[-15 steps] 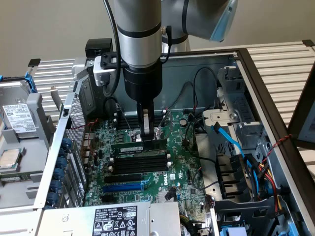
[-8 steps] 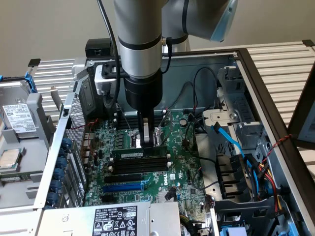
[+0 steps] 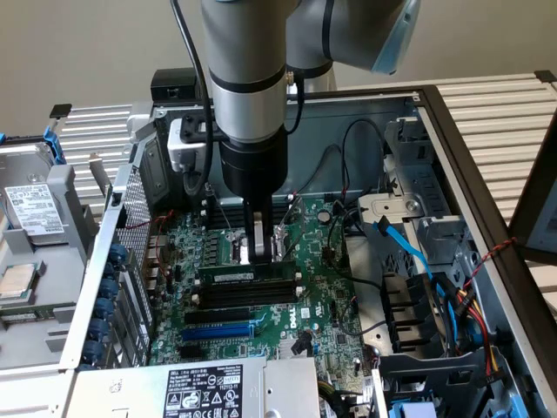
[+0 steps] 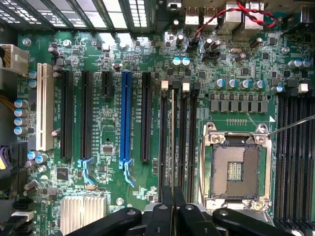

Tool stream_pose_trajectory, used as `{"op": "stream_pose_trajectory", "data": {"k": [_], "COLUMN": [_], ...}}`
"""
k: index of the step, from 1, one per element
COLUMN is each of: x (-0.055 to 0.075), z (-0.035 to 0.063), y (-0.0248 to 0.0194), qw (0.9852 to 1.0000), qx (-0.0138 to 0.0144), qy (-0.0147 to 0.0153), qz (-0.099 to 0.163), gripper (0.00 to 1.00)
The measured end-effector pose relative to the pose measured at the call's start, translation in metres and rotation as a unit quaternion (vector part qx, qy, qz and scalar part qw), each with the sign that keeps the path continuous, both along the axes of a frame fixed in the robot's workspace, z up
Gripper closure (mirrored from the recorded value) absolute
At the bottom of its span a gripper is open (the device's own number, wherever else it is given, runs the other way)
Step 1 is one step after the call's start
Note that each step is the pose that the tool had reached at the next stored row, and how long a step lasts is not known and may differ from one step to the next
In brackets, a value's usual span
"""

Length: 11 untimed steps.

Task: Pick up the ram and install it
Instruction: 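Insert the ram into the slot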

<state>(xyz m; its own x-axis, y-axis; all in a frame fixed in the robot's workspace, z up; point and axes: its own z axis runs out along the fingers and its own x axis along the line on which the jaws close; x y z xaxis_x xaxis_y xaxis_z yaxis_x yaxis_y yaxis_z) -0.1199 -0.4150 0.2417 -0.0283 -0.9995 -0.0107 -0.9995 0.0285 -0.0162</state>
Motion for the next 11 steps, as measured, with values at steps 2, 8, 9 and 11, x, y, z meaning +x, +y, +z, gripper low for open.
{"op": "stream_pose_trajectory", "data": {"k": [2,8,9,11], "x": [-0.0001,-0.0001,-0.0001,-0.0001], "z": [0.0000,-0.0003,-0.0004,-0.0021], "y": [-0.0020,-0.0059,-0.0059,-0.0059], "qw": [1.0000,1.0000,1.0000,1.0000], "qx": [-0.0001,-0.0002,-0.0002,-0.0001], "qy": [0.0000,0.0001,0.0001,0.0001], "qz": [-0.003,-0.007,-0.007,-0.007], "gripper": [0.88,0.88,0.88,0.88]}}
